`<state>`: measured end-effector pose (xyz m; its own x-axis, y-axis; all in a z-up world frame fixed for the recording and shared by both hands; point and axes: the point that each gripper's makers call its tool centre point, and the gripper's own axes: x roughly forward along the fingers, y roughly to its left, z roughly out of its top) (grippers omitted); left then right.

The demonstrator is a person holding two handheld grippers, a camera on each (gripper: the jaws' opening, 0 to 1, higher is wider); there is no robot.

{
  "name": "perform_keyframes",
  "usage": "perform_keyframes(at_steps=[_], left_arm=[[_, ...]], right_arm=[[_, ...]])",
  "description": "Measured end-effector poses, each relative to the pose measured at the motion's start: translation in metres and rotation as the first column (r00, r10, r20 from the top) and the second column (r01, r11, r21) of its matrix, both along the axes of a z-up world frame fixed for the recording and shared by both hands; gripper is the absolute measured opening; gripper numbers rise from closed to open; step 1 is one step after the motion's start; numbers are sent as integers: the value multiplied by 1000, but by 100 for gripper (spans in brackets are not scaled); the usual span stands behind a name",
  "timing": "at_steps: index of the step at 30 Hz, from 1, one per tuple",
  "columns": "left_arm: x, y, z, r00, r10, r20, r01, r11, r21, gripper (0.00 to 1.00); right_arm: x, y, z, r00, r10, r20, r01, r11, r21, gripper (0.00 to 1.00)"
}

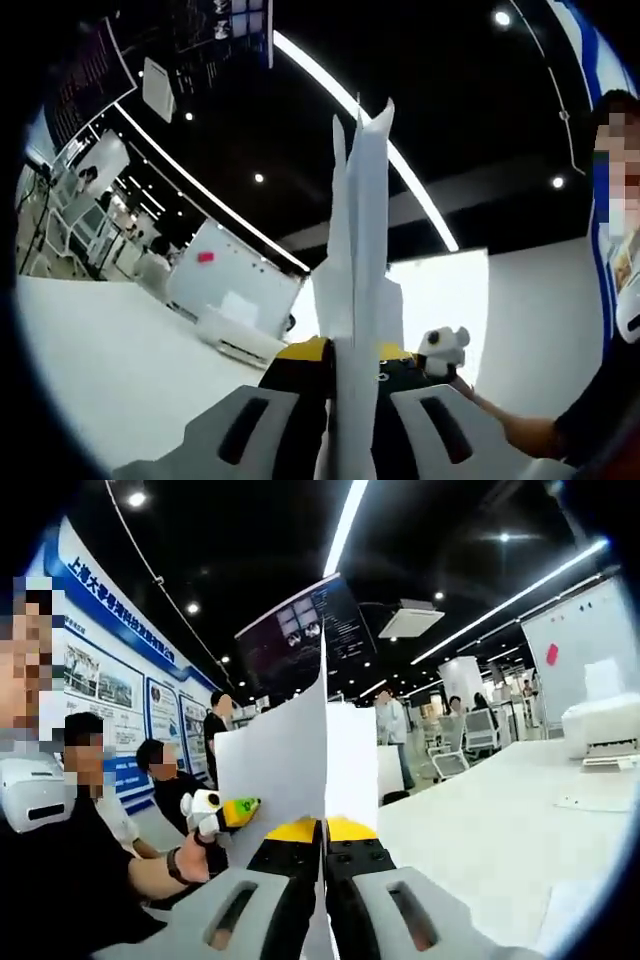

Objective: Organize the stack of printing papers by aligning and flattening the scattered papers on the table

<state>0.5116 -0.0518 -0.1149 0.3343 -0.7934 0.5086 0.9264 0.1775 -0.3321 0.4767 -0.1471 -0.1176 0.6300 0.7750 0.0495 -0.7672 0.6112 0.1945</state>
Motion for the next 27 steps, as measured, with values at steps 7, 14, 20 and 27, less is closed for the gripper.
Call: perform_keyframes(at_steps=[7,14,20,27], left_arm=[[-4,-2,2,1000,-22,15,22,1000,2,16],[-6,-4,3,999,-22,30,21,1000,15,16],[-6,-6,1,999,-24,36,23,999,24,16],[-8,-8,2,999,-27,39,26,999,25,16]], right_arm=[[3,11,-6,1000,20,-1,-20,1000,-12,0],[4,18,-4,999,37,7,-37,999,7,0],[6,25,-3,999,48,13,-48,999,15,0],[8,33,-5,999,53,13,-53,998,34,0]])
